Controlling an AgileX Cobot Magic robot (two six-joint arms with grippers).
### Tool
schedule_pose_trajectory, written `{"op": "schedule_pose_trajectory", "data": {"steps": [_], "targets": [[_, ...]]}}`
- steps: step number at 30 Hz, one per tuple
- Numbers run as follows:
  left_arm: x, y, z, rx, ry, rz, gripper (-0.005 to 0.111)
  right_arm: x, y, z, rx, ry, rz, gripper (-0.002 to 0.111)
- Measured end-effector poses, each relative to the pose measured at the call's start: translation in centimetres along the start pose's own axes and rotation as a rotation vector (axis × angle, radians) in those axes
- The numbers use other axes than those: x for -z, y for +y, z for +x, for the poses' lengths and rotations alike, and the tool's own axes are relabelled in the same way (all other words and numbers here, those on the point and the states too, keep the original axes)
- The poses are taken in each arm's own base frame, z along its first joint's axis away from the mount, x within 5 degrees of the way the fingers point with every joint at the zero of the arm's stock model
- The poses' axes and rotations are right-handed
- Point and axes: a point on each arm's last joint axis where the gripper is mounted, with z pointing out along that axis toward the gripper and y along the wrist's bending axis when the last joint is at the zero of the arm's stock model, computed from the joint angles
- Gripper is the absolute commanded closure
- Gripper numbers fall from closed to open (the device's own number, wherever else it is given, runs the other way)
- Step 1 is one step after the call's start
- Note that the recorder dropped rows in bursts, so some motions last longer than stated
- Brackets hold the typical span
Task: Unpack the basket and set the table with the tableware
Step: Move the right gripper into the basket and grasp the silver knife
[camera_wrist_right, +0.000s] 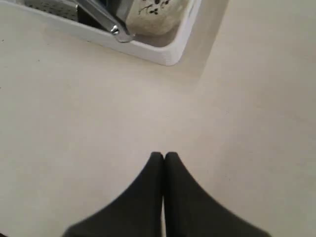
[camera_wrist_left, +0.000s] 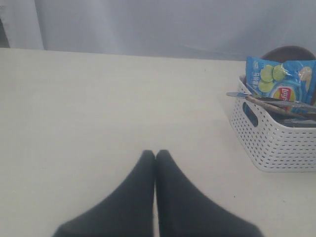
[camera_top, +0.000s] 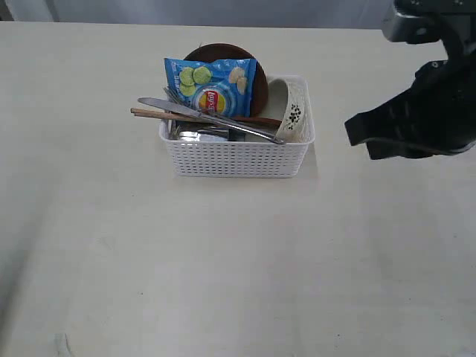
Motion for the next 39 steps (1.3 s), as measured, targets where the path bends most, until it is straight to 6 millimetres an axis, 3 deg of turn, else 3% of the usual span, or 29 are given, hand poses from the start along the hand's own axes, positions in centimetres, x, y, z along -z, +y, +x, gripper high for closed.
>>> {"op": "schedule_pose_trajectory", "data": {"steps": [6, 12, 16, 20, 24, 30, 39], "targets": [[0.0, 0.0, 0.0, 0.000, 0.000, 0.000, 0.107, 1.1, 0.8, -2.5, 0.151, -0.069, -0.019, 0.109], [0.0, 0.0, 0.0, 0.000, 0.000, 0.000, 0.107, 2.5, 1.8, -8.0, 0.270, -0.101, -0.036, 0.109], [0.0, 0.0, 0.0, 0.000, 0.000, 0.000, 0.107, 1.7, 3.4, -11.0, 0.389, -0.070, -0.076, 0.108], [0.0, 0.0, 0.0, 0.000, 0.000, 0.000, 0.107, -0.4, 6.0, -13.1, 0.528, -0.043, -0.117, 0.108], [0.0, 0.0, 0.0, 0.000, 0.000, 0.000, 0.107, -3.5, 7.9, -14.0, 0.588, 0.016, -0.152, 0.108], [0.0, 0.0, 0.0, 0.000, 0.000, 0.000, 0.107, -8.3, 8.0, -13.9, 0.612, 0.136, -0.168, 0.108], [0.0, 0.0, 0.0, 0.000, 0.000, 0.000, 0.107, -9.6, 8.4, -13.9, 0.626, 0.124, -0.216, 0.108]]}}
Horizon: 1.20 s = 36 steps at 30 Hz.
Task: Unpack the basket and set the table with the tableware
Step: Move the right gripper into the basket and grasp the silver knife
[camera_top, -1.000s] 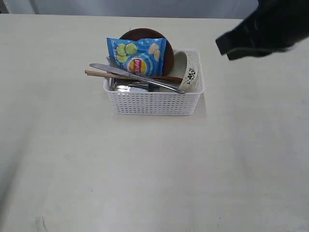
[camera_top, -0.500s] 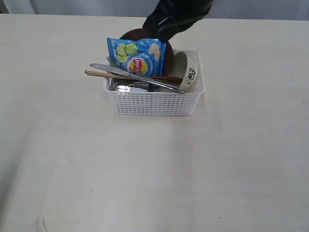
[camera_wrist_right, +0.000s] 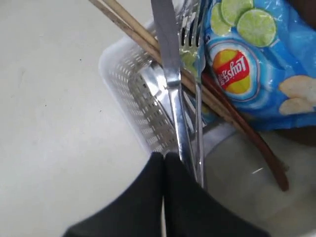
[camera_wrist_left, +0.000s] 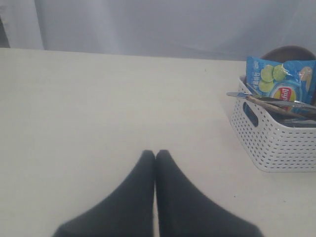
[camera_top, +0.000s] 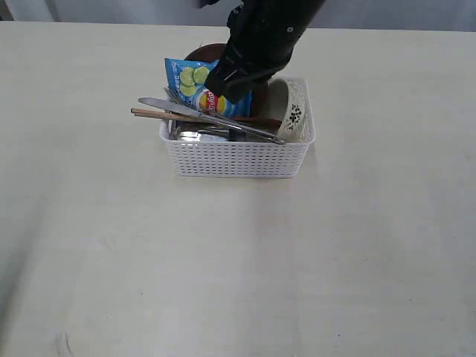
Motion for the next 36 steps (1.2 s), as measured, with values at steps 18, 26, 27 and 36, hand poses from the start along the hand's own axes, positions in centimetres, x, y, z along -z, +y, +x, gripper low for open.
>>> {"op": "schedule_pose_trajectory", "data": {"steps": [18, 26, 27, 36], "targets": [[0.0, 0.0, 0.0, 0.000, 0.000, 0.000, 0.107, -3.6, 2.6, -3.4, 0.203, 0.129, 0.119, 0.090], [0.0, 0.0, 0.0, 0.000, 0.000, 0.000, 0.107, -5.6, 1.8, -3.0, 0.195, 0.193, 0.153, 0.063], [0.0, 0.0, 0.0, 0.000, 0.000, 0.000, 0.107, -5.8, 1.8, -3.0, 0.192, 0.196, 0.152, 0.065], [0.0, 0.0, 0.0, 0.000, 0.000, 0.000, 0.107, -7.3, 0.8, -2.8, 0.201, 0.205, 0.180, 0.066]]}}
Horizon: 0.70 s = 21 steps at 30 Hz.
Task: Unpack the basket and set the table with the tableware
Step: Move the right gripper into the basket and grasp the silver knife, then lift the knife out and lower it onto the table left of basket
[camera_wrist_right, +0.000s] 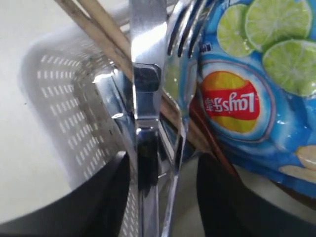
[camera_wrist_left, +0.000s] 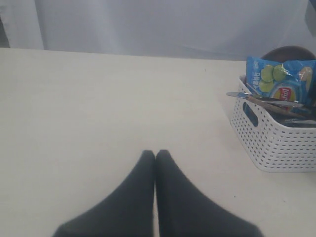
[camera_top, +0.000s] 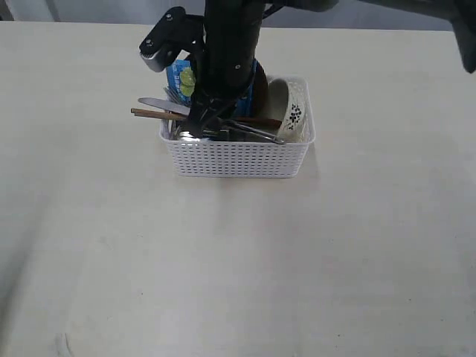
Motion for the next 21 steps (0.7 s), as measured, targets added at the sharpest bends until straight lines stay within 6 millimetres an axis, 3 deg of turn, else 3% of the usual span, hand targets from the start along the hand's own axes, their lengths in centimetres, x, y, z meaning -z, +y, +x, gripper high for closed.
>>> {"op": "schedule_pose_trajectory", "data": {"steps": [7, 12, 14, 21], "targets": [[0.0, 0.0, 0.0, 0.000, 0.000, 0.000, 0.107, -1.8, -0.3, -0.2, 0.008, 0.007, 0.013, 0.070], [0.0, 0.0, 0.0, 0.000, 0.000, 0.000, 0.107, -1.8, -0.4, -0.3, 0.013, 0.005, 0.022, 0.102], [0.0, 0.0, 0.0, 0.000, 0.000, 0.000, 0.107, -1.5, -0.5, -0.3, 0.017, -0.001, 0.032, 0.109], [0.0, 0.0, 0.0, 0.000, 0.000, 0.000, 0.107, 1.6, -0.6, -0.3, 0.012, -0.059, 0.064, 0.109]]}}
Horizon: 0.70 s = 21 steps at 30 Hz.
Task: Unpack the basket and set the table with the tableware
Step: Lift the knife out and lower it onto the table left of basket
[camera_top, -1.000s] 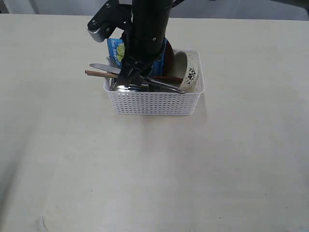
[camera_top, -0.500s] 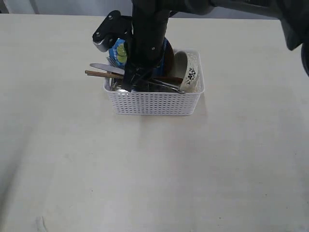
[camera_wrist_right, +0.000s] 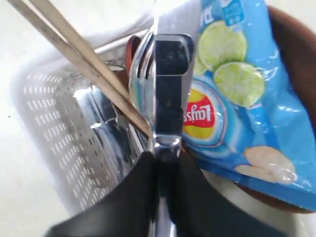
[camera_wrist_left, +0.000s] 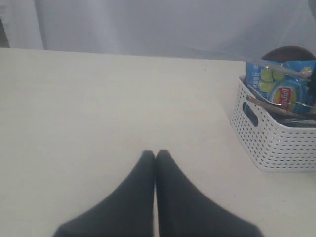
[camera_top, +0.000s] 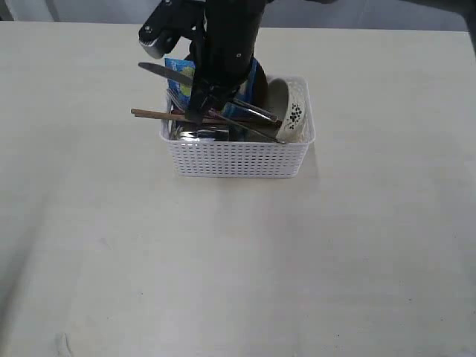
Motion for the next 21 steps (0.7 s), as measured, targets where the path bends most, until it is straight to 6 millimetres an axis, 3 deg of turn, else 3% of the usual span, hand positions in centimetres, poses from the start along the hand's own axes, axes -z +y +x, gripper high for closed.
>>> {"op": "schedule_pose_trajectory", "data": {"steps": [5, 8, 10, 13, 15, 17, 18, 21], "targets": [[0.0, 0.0, 0.0, 0.000, 0.000, 0.000, 0.107, 3.2, -0.1, 0.0, -0.060, -0.060, 0.015, 0.109], [0.0, 0.0, 0.0, 0.000, 0.000, 0.000, 0.107, 5.3, 0.9, -0.4, -0.192, -0.133, -0.102, 0.109], [0.0, 0.0, 0.0, 0.000, 0.000, 0.000, 0.107, 6.1, 2.4, -1.1, -0.330, -0.184, -0.239, 0.109], [0.0, 0.0, 0.0, 0.000, 0.000, 0.000, 0.107, 6.6, 6.6, -3.3, -0.513, -0.208, -0.374, 0.109], [0.0, 0.0, 0.0, 0.000, 0.000, 0.000, 0.107, 6.1, 10.3, -5.2, -0.552, -0.239, -0.411, 0.109], [0.0, 0.0, 0.0, 0.000, 0.000, 0.000, 0.107, 4.6, 13.7, -6.7, -0.637, -0.251, -0.442, 0.109], [0.0, 0.0, 0.0, 0.000, 0.000, 0.000, 0.107, 2.9, 15.1, -7.1, -0.722, -0.230, -0.457, 0.109], [0.0, 0.0, 0.0, 0.000, 0.000, 0.000, 0.107, -1.3, 15.8, -6.7, -0.881, -0.152, -0.441, 0.109]]}}
